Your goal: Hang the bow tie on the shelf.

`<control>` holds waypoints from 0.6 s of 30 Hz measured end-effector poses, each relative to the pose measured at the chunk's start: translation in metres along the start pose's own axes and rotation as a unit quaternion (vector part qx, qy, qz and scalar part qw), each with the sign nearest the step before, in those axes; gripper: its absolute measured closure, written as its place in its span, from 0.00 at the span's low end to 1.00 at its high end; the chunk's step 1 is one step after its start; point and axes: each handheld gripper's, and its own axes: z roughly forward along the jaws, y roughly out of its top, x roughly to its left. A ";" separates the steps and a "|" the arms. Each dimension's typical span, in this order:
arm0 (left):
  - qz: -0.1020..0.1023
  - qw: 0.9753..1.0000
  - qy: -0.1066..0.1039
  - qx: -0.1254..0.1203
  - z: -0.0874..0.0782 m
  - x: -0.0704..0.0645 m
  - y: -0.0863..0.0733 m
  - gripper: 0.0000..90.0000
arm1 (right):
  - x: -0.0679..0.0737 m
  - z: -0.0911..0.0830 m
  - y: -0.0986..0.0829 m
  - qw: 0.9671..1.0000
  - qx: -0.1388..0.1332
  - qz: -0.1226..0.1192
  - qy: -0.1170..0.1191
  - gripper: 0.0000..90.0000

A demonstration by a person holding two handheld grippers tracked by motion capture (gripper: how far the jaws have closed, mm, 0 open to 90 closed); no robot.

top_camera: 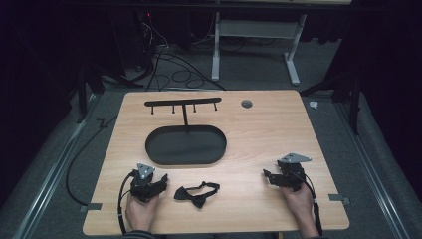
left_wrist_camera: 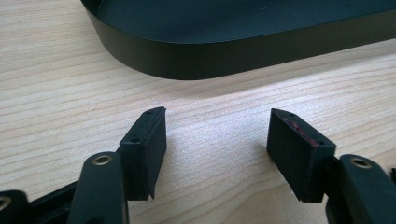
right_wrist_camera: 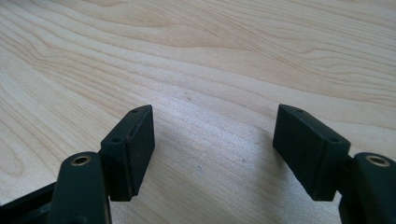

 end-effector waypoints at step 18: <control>0.003 1.000 -0.002 0.000 0.000 -0.001 0.000 0.41 | 0.000 0.000 0.000 1.000 0.001 0.000 0.000 0.34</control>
